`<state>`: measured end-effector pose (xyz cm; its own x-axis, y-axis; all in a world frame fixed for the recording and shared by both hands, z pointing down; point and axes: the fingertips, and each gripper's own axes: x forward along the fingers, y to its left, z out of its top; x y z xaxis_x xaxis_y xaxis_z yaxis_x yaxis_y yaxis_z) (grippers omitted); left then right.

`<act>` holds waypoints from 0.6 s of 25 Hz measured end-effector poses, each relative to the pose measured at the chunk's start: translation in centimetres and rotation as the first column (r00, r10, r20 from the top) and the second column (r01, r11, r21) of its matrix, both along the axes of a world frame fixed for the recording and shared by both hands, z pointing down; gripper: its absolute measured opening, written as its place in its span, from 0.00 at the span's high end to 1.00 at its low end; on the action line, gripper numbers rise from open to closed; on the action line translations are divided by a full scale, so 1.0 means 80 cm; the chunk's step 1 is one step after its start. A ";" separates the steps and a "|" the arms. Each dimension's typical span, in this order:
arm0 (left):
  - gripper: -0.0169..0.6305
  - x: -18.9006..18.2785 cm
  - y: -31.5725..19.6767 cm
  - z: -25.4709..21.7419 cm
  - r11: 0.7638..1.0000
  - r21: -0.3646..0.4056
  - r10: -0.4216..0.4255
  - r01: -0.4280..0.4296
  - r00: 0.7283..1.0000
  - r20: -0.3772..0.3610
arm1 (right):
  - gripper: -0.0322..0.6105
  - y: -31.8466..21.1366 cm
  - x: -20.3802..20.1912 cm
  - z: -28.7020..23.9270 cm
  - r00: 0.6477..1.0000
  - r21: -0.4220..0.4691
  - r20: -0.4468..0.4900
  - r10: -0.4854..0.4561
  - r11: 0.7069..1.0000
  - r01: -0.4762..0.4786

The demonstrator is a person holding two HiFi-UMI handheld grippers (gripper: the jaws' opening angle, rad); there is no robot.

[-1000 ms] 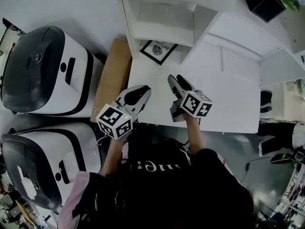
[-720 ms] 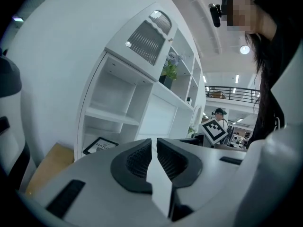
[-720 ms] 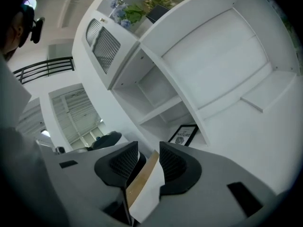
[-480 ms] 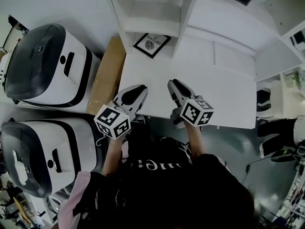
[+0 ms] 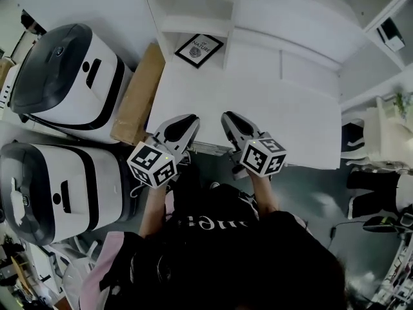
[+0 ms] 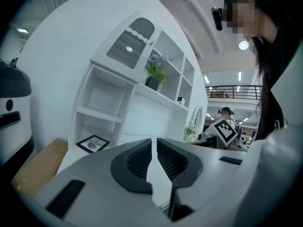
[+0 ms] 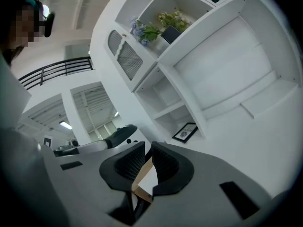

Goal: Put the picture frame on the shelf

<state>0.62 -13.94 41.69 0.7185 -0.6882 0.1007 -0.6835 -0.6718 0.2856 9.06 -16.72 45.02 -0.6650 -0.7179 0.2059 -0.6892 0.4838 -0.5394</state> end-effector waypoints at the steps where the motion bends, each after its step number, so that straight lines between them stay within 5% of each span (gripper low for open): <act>1: 0.91 0.005 0.009 0.000 1.000 0.001 -0.005 0.005 1.000 -0.001 | 0.83 0.009 0.003 -0.001 1.000 0.003 0.000 -0.011 1.000 0.011; 15: 0.91 0.041 0.087 -0.006 0.999 0.002 -0.039 0.039 0.999 0.032 | 0.84 0.094 0.017 -0.021 0.994 0.041 0.024 -0.108 0.993 0.107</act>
<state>3.89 -6.98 41.17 0.6876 -0.7156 0.1228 -0.7179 -0.6448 0.2624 10.44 -9.21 43.34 -0.7438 -0.6488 0.1605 -0.6179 0.5759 -0.5354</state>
